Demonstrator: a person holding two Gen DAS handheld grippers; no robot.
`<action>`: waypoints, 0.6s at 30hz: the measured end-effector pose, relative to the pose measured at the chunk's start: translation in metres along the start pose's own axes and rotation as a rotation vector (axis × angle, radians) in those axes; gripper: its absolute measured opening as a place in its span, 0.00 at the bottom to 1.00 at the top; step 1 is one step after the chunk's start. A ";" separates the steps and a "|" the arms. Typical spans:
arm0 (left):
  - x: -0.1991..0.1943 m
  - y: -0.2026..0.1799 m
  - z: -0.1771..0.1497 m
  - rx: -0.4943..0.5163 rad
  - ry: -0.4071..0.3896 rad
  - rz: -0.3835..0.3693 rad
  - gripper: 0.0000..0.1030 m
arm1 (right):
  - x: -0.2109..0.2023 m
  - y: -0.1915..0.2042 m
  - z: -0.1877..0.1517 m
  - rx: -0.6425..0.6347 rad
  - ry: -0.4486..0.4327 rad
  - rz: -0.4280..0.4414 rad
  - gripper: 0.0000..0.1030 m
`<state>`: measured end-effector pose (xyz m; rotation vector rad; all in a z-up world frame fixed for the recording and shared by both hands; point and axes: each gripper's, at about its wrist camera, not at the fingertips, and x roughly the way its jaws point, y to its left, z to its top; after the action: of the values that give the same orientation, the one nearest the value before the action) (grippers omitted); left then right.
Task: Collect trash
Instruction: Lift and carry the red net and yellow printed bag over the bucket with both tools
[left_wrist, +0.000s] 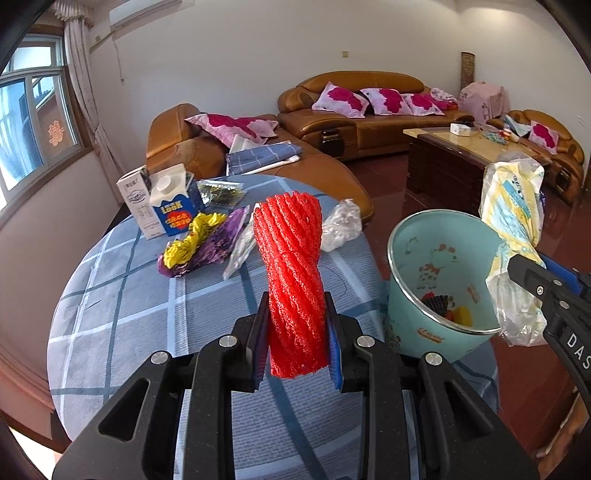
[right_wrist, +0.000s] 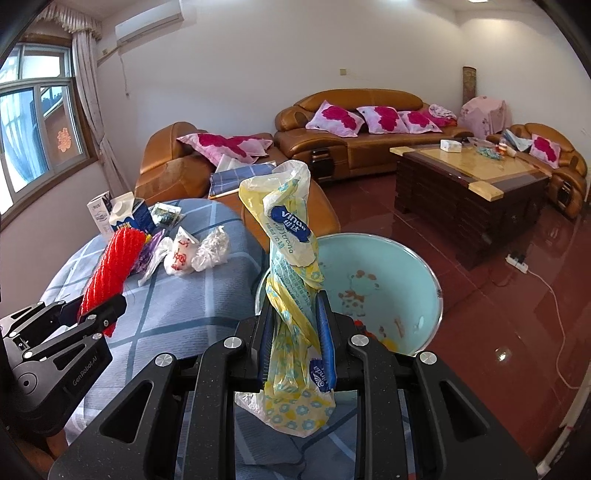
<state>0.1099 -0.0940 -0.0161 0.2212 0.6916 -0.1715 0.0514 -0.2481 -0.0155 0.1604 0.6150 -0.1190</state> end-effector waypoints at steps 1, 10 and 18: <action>0.001 -0.001 0.000 0.003 -0.001 -0.002 0.25 | 0.000 -0.001 0.000 0.001 0.001 -0.003 0.23; 0.010 -0.020 0.010 0.043 -0.004 -0.032 0.25 | 0.011 -0.012 0.005 0.016 0.014 -0.040 0.23; 0.021 -0.036 0.020 0.066 -0.009 -0.057 0.25 | 0.021 -0.021 0.011 0.001 0.024 -0.089 0.23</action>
<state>0.1301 -0.1354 -0.0199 0.2640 0.6841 -0.2504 0.0713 -0.2718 -0.0216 0.1355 0.6461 -0.2031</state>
